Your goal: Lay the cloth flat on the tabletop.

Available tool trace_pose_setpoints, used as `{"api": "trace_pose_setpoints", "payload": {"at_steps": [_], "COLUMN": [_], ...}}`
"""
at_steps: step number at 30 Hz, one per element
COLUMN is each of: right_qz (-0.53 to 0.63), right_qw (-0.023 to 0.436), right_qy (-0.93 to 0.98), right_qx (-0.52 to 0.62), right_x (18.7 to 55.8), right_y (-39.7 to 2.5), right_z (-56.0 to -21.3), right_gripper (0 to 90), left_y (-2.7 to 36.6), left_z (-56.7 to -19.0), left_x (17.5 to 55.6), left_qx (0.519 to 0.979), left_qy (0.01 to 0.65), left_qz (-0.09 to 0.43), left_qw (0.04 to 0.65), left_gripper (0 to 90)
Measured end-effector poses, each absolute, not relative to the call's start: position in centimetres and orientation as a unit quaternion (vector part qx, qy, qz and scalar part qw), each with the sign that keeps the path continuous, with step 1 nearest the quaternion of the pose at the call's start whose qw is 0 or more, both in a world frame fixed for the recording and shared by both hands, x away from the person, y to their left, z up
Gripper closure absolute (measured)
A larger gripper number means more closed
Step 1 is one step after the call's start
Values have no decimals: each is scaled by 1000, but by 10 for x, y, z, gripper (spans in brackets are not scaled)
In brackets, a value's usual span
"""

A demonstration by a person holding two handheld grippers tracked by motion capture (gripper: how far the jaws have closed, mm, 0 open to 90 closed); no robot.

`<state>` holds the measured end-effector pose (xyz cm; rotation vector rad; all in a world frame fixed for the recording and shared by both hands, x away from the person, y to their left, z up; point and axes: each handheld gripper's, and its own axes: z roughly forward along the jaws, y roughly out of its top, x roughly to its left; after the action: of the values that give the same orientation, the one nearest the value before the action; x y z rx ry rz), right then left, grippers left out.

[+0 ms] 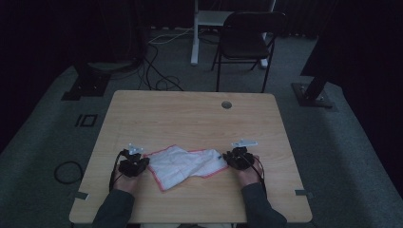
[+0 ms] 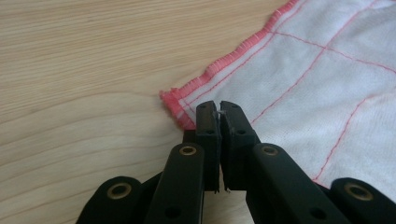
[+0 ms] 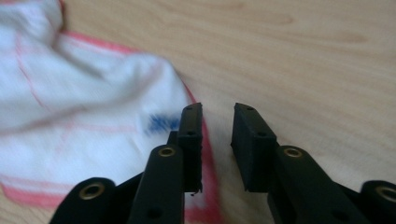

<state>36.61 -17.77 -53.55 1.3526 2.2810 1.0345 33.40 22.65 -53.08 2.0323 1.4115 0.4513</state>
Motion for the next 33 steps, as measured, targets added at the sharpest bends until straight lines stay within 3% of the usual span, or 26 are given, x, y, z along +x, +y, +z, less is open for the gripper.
{"api": "trace_pose_setpoints", "payload": {"at_steps": [15,18,19,29,32,33], "right_qz": [378,356,353,353,355,341], "right_qw": [145,151,154,157,159,180], "right_qy": [808,819,821,817,815,814], "right_qx": [428,424,422,428,429,435], "right_x": [365,365,364,344,340,337], "right_y": [-153,-147,-147,-178,-182,-187], "right_z": [-531,-538,-537,-530,-528,-526], "right_gripper": [645,866,883,895,896,896], "left_y": [231,232,233,246,246,250], "left_z": [-532,-531,-531,-530,-529,-528], "left_x": [334,336,336,340,340,340], "left_qx": [762,766,766,752,747,739], "left_qy": [539,537,538,556,564,572], "left_qz": [172,172,172,177,200,194], "left_qw": [314,309,309,307,289,298], "left_gripper": [873,890,894,900,900,900]}}
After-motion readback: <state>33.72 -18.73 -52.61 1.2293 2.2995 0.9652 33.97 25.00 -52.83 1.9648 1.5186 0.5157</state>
